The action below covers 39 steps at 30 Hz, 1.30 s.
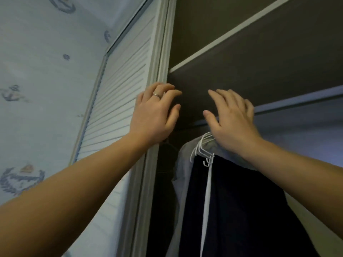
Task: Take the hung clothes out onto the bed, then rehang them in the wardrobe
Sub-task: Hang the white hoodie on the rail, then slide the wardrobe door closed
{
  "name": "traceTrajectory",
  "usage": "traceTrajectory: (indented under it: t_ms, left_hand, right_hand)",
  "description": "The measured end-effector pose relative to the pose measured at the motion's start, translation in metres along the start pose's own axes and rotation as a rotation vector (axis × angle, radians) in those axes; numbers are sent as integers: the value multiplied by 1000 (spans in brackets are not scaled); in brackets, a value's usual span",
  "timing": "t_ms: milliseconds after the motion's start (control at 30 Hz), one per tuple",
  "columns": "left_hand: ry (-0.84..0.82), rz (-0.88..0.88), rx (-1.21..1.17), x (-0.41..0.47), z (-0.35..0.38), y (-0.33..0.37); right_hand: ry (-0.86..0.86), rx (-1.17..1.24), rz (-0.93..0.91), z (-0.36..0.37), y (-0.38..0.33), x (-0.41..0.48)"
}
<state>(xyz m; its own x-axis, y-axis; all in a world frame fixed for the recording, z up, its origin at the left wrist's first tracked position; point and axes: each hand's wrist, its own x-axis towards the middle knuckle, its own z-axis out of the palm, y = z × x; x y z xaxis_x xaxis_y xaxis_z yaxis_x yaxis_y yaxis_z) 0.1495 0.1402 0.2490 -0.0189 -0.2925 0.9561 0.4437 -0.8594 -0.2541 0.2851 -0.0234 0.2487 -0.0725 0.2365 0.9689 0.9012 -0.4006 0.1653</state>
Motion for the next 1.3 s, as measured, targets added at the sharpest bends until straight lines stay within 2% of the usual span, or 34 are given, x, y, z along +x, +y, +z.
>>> traceTrajectory:
  t_ms: [167,367,500,600,700,867,1033,1300]
  left_hand:
    - [17,-187,-47,-46,-11,-72]
    - [-131,-429,-108,-140,11,-153]
    - [-299,-553,-189,-210,29,-195]
    - [-391,-612,-251,-257,40,-218]
    - [-457,-701,-349,-289,49,-231]
    - [-473,-773,-494,-314,67,-233]
    - [-408,-811,-506,-319,79,-227]
    - [-404,-826,-511,-320,81,-220]
  right_hand:
    - [-37,35,-191,16,-74,-15]
    - [-126,-63,-394,65,-170,-35]
    - [-323,-110,-458,105,-231,-56]
    - [-469,-196,-427,140,-260,-72]
    - [-546,-314,-347,174,-267,-86]
    - [-549,-524,-409,194,-263,-101]
    - [-517,-557,-424,196,-261,-103]
    - [-490,-563,-426,192,-254,-109]
